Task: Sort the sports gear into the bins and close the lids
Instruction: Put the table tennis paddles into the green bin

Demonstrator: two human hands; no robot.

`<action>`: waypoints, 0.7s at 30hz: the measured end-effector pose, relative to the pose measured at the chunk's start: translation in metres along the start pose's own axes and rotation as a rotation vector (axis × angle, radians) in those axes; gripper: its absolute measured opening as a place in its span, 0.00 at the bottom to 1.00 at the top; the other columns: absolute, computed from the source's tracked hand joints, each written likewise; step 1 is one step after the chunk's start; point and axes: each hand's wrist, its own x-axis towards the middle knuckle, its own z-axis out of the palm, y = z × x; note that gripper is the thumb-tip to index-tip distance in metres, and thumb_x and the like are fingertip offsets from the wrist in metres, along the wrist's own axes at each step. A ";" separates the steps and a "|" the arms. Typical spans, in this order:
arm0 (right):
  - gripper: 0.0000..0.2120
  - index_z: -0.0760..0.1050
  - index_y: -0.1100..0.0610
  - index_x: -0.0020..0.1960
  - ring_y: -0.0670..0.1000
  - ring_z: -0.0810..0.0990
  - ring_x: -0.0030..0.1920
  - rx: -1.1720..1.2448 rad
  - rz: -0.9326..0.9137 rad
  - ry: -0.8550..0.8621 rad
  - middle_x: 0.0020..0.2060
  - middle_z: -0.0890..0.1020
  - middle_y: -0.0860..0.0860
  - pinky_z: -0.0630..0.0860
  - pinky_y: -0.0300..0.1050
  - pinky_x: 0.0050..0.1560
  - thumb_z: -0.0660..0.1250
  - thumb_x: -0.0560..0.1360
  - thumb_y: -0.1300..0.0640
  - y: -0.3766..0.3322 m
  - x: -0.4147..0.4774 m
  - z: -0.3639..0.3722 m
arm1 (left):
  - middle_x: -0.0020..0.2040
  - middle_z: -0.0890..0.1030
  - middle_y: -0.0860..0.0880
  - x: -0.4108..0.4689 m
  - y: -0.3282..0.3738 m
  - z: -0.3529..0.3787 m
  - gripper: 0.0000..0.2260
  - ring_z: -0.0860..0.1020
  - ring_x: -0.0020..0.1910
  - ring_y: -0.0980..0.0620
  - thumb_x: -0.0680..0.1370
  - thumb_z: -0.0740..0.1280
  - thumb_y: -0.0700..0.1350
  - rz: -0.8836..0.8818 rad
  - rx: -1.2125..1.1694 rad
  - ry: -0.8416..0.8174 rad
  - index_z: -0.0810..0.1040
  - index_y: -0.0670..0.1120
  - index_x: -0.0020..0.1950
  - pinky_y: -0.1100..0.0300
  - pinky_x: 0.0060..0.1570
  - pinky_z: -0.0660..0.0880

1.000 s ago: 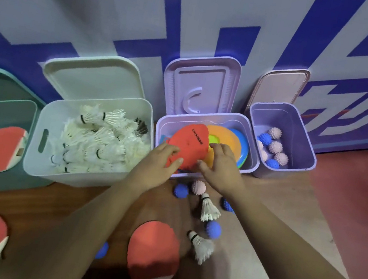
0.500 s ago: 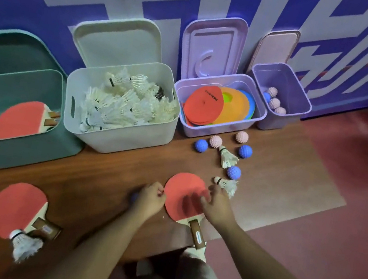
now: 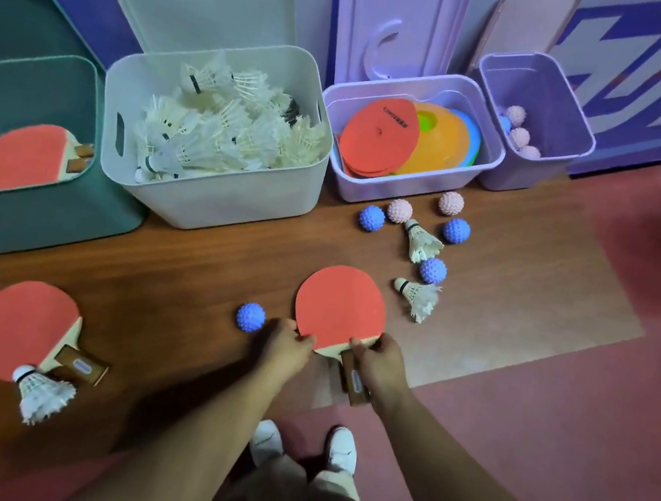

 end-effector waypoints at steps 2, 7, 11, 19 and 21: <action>0.05 0.78 0.59 0.53 0.53 0.83 0.44 0.094 0.009 -0.069 0.46 0.85 0.56 0.79 0.54 0.51 0.67 0.77 0.64 -0.008 -0.001 -0.004 | 0.39 0.79 0.46 -0.012 0.011 -0.001 0.04 0.79 0.36 0.47 0.78 0.66 0.41 0.025 -0.111 0.046 0.72 0.45 0.46 0.51 0.44 0.79; 0.09 0.77 0.60 0.58 0.53 0.83 0.45 0.152 -0.006 -0.239 0.49 0.85 0.57 0.80 0.50 0.48 0.65 0.78 0.64 -0.038 -0.013 -0.009 | 0.51 0.79 0.39 -0.040 0.040 -0.024 0.05 0.80 0.50 0.44 0.80 0.64 0.42 0.036 -0.442 0.132 0.70 0.44 0.47 0.58 0.41 0.77; 0.11 0.75 0.62 0.61 0.55 0.83 0.50 0.115 -0.082 -0.375 0.54 0.83 0.58 0.80 0.51 0.51 0.63 0.79 0.66 -0.077 -0.034 0.013 | 0.52 0.79 0.40 -0.075 0.069 -0.063 0.05 0.79 0.53 0.44 0.79 0.65 0.36 0.139 -0.625 0.225 0.71 0.41 0.52 0.55 0.44 0.80; 0.06 0.72 0.61 0.51 0.55 0.80 0.34 -0.067 -0.169 -0.628 0.41 0.81 0.59 0.78 0.47 0.37 0.67 0.76 0.64 -0.110 -0.086 0.105 | 0.56 0.79 0.46 -0.138 0.016 -0.173 0.19 0.78 0.56 0.46 0.79 0.65 0.35 0.229 -0.773 0.409 0.70 0.46 0.68 0.52 0.47 0.79; 0.05 0.69 0.61 0.50 0.52 0.75 0.26 -0.113 -0.183 -0.667 0.36 0.79 0.61 0.73 0.41 0.27 0.66 0.78 0.63 -0.111 -0.097 0.136 | 0.56 0.80 0.46 -0.145 -0.009 -0.199 0.16 0.79 0.55 0.48 0.79 0.65 0.36 0.233 -0.778 0.451 0.71 0.46 0.66 0.57 0.42 0.79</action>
